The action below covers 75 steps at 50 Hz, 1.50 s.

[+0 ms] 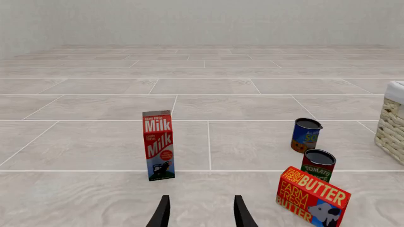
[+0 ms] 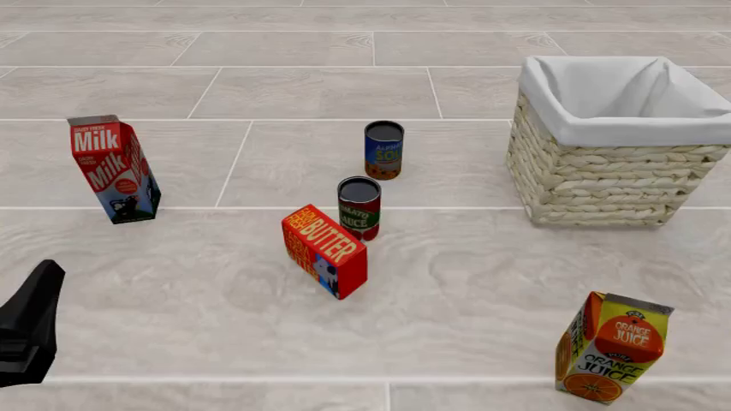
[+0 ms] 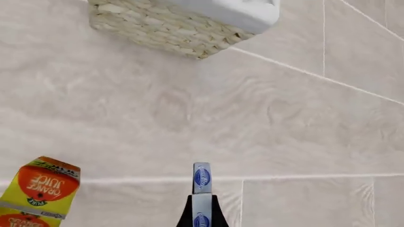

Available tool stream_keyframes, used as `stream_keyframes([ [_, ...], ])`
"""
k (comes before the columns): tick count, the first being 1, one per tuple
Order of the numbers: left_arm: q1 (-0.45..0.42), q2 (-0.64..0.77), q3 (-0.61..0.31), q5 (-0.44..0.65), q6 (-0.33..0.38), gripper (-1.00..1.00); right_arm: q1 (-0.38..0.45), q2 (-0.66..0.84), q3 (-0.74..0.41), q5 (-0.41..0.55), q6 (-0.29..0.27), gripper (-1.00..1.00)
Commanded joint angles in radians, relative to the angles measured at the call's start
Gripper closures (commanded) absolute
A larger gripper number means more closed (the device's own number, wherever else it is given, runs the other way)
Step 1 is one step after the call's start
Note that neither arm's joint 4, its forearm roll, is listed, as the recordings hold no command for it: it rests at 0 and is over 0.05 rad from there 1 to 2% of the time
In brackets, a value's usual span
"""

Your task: Pick the cream cheese and place it in the basket.

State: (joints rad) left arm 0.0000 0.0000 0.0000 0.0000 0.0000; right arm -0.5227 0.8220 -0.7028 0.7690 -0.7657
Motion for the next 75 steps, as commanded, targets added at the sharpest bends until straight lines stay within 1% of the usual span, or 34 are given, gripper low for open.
stream_keyframes([
  [1,0.000,0.000,0.000,0.000,0.000,-1.00,0.101,-0.082,-0.052,0.021,0.240,1.00],
  [3,0.000,0.000,0.000,0.000,0.000,-1.00,0.104,-0.085,-0.048,0.019,0.237,1.00],
  [5,0.000,0.000,0.000,0.000,0.000,-1.00,0.106,-0.085,-0.048,0.008,0.246,1.00],
  [7,0.000,0.000,0.000,0.000,0.000,-1.00,0.121,-0.094,-0.072,0.008,0.299,1.00],
  [13,0.000,0.000,0.000,0.000,0.000,-1.00,0.152,-0.111,-0.142,0.000,0.430,1.00],
  [14,0.000,0.000,0.000,0.000,0.000,-1.00,0.152,-0.111,-0.142,0.000,0.430,1.00],
  [15,0.000,0.000,0.000,0.000,0.000,-1.00,0.168,-0.126,-0.163,0.003,0.464,1.00],
  [16,0.000,0.000,0.000,0.000,0.000,-1.00,0.168,-0.126,-0.163,0.003,0.464,1.00],
  [18,0.000,0.000,0.000,0.000,0.000,-1.00,0.175,-0.122,-0.200,-0.006,0.519,1.00],
  [21,0.000,0.000,0.000,0.000,0.000,-1.00,0.185,-0.111,-0.237,-0.014,0.570,1.00],
  [22,0.000,0.000,0.000,0.000,0.000,-1.00,0.186,-0.103,-0.257,-0.019,0.601,1.00],
  [23,0.000,0.000,0.000,0.000,0.000,-1.00,0.190,-0.098,-0.271,-0.021,0.615,1.00],
  [24,0.000,0.000,0.000,0.000,0.000,-1.00,0.188,-0.082,-0.298,-0.031,0.651,1.00],
  [25,0.000,0.000,0.000,0.000,0.000,-1.00,0.187,-0.071,-0.315,-0.035,0.668,1.00],
  [27,0.000,0.000,0.000,0.000,0.000,-1.00,0.196,-0.067,-0.330,-0.029,0.678,1.00],
  [29,0.000,0.000,0.000,0.000,0.000,-1.00,0.210,-0.056,-0.349,-0.020,0.676,1.00],
  [30,0.000,0.000,0.000,0.000,0.000,-1.00,0.221,-0.050,-0.359,-0.019,0.694,1.00],
  [34,0.000,0.000,0.000,0.000,0.000,-1.00,0.237,-0.012,-0.377,-0.050,0.725,1.00],
  [35,0.000,0.000,0.000,0.000,0.000,-1.00,0.240,-0.003,-0.385,-0.060,0.758,1.00],
  [39,0.000,0.000,0.000,0.000,0.000,-1.00,0.256,0.022,-0.392,-0.078,0.776,1.00],
  [40,0.000,0.000,0.000,0.000,0.000,-1.00,0.260,0.032,-0.394,-0.089,0.794,1.00],
  [42,0.000,0.000,0.000,0.000,0.000,-1.00,0.273,0.051,-0.397,-0.101,0.780,1.00],
  [44,0.000,0.000,0.000,0.000,0.000,-1.00,0.286,0.067,-0.404,-0.113,0.791,1.00],
  [45,0.000,0.000,0.000,0.000,0.000,-1.00,0.292,0.075,-0.409,-0.119,0.808,1.00],
  [51,0.000,0.000,0.000,0.000,0.000,-1.00,0.324,0.123,-0.427,-0.131,0.807,1.00],
  [54,0.000,0.000,0.000,0.000,0.000,-1.00,0.335,0.157,-0.463,-0.127,0.809,1.00],
  [55,0.000,0.000,0.000,0.000,0.000,-1.00,0.340,0.193,-0.502,-0.122,0.819,1.00],
  [58,0.000,0.000,0.000,0.000,0.000,-1.00,0.349,0.218,-0.529,-0.113,0.821,1.00],
  [62,0.000,0.000,0.000,0.000,0.000,-1.00,0.361,0.271,-0.599,-0.101,0.831,1.00],
  [66,0.000,0.000,0.000,0.000,0.000,-1.00,0.375,0.307,-0.647,-0.096,0.851,1.00],
  [67,0.000,0.000,0.000,0.000,0.000,-1.00,0.375,0.307,-0.648,-0.096,0.851,1.00],
  [69,0.000,0.000,0.000,0.000,0.000,-1.00,0.380,0.340,-0.682,-0.087,0.832,1.00],
  [71,0.000,0.000,0.000,0.000,0.000,-1.00,0.379,0.365,-0.713,-0.083,0.836,1.00],
  [75,0.000,0.000,0.000,0.000,0.000,-1.00,0.384,0.419,-0.756,-0.066,0.815,1.00],
])
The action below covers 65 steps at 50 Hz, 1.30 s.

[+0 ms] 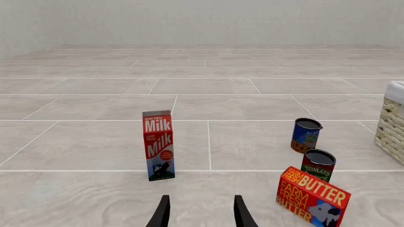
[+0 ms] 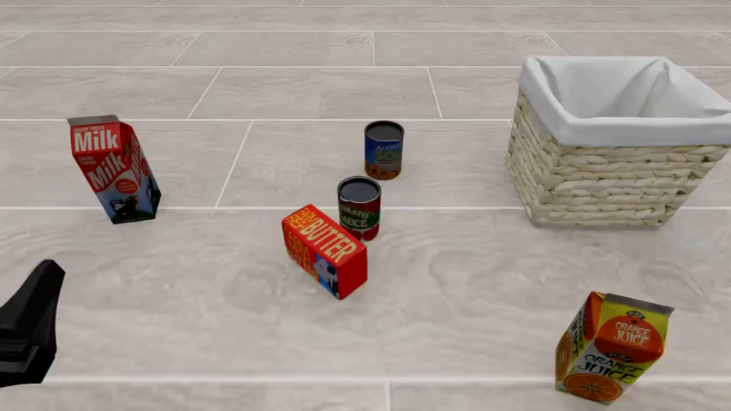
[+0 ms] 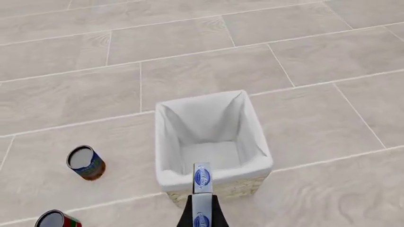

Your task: Pick the cream cheese and place it in the basket.

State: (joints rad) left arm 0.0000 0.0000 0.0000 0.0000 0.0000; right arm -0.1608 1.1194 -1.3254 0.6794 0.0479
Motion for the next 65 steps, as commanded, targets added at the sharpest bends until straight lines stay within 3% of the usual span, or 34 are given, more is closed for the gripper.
stream_keyframes([
  [1,0.000,0.000,0.000,0.000,0.000,-1.00,0.016,0.141,-0.139,0.026,-0.006,1.00],
  [5,0.000,0.000,0.000,0.000,0.000,-1.00,0.008,0.203,-0.150,0.053,-0.047,1.00],
  [10,0.000,0.000,0.000,0.000,0.000,-1.00,0.010,0.242,-0.178,0.078,-0.057,1.00],
  [26,0.000,0.000,0.000,0.000,0.000,-1.00,0.019,0.355,-0.316,0.150,-0.052,1.00],
  [44,0.000,0.000,0.000,0.000,0.000,-1.00,-0.018,0.546,-0.568,0.294,-0.082,1.00],
  [48,0.000,0.000,0.000,0.000,0.000,-1.00,-0.006,0.565,-0.557,0.305,-0.088,1.00],
  [52,0.000,0.000,0.000,0.000,0.000,-1.00,-0.034,0.605,-0.552,0.318,-0.150,1.00],
  [65,0.000,0.000,0.000,0.000,0.000,-1.00,-0.027,0.658,-0.557,0.354,-0.167,1.00],
])
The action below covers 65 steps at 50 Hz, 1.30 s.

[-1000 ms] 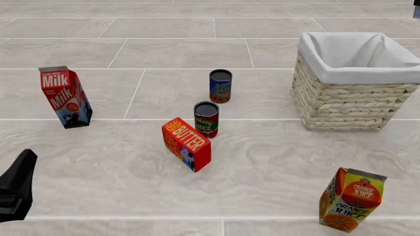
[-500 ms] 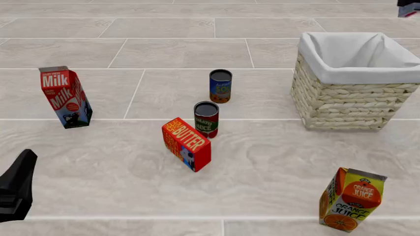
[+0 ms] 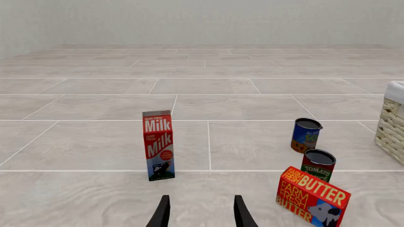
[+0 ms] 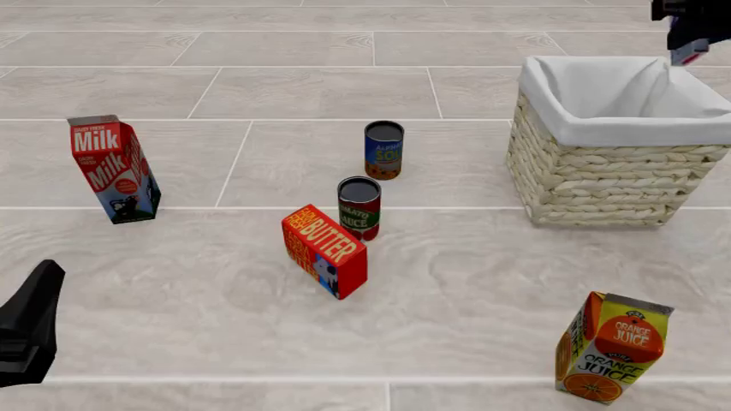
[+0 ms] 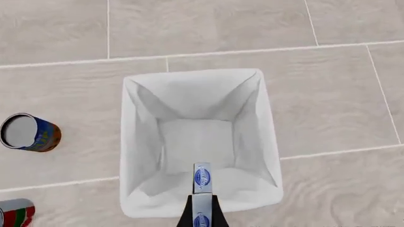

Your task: Pick the cream cheese and place it in the basket.

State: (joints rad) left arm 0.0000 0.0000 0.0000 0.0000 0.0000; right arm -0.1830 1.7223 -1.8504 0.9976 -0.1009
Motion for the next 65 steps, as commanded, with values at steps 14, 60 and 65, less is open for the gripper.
stream_keyframes([
  [14,0.000,0.000,0.000,0.000,0.000,-1.00,-0.029,0.134,-0.107,0.079,-0.036,1.00],
  [60,0.000,0.000,0.000,0.000,0.000,-1.00,-0.081,0.323,-0.242,0.222,-0.185,1.00],
  [65,0.000,0.000,0.000,0.000,0.000,-1.00,-0.084,0.331,-0.258,0.222,-0.183,1.00],
])
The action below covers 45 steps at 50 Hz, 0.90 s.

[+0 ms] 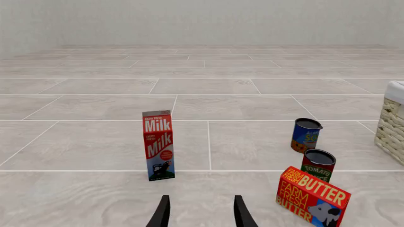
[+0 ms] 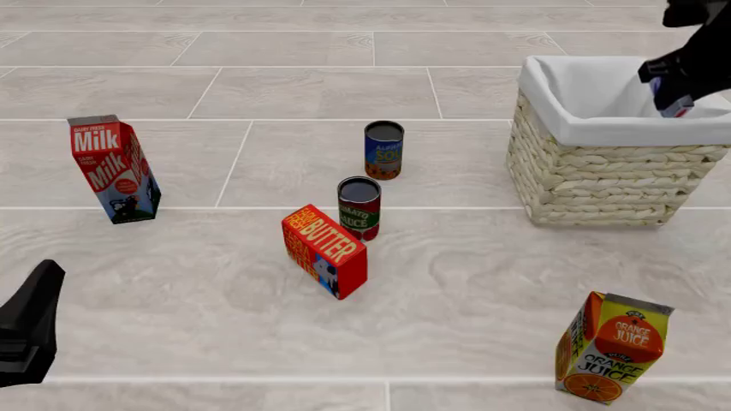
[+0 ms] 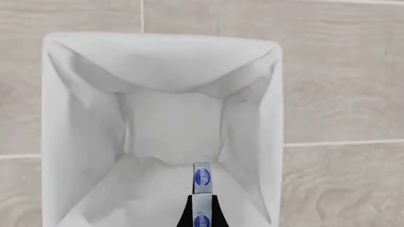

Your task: Pick the cream cheese and place it in the basket.

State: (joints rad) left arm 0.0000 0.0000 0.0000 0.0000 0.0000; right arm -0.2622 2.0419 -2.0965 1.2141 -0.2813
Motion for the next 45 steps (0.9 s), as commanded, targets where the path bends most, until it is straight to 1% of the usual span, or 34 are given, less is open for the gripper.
stream_keyframes([
  [1,0.000,0.000,0.000,0.000,0.000,-1.00,-0.001,0.010,-0.009,0.006,-0.004,1.00],
  [12,0.000,0.000,0.000,0.000,0.000,-1.00,0.020,0.013,-0.016,0.006,0.008,1.00],
  [17,0.000,0.000,0.000,0.000,0.000,-1.00,0.021,0.024,-0.046,0.006,0.008,1.00],
  [37,0.000,0.000,0.000,0.000,0.000,-1.00,0.039,0.033,-0.056,0.006,0.010,1.00],
  [38,0.000,0.000,0.000,0.000,0.000,-1.00,0.040,0.032,-0.055,0.006,0.012,-1.00],
  [45,0.000,0.000,0.000,0.000,0.000,-1.00,0.047,0.026,-0.056,0.006,0.019,-1.00],
])
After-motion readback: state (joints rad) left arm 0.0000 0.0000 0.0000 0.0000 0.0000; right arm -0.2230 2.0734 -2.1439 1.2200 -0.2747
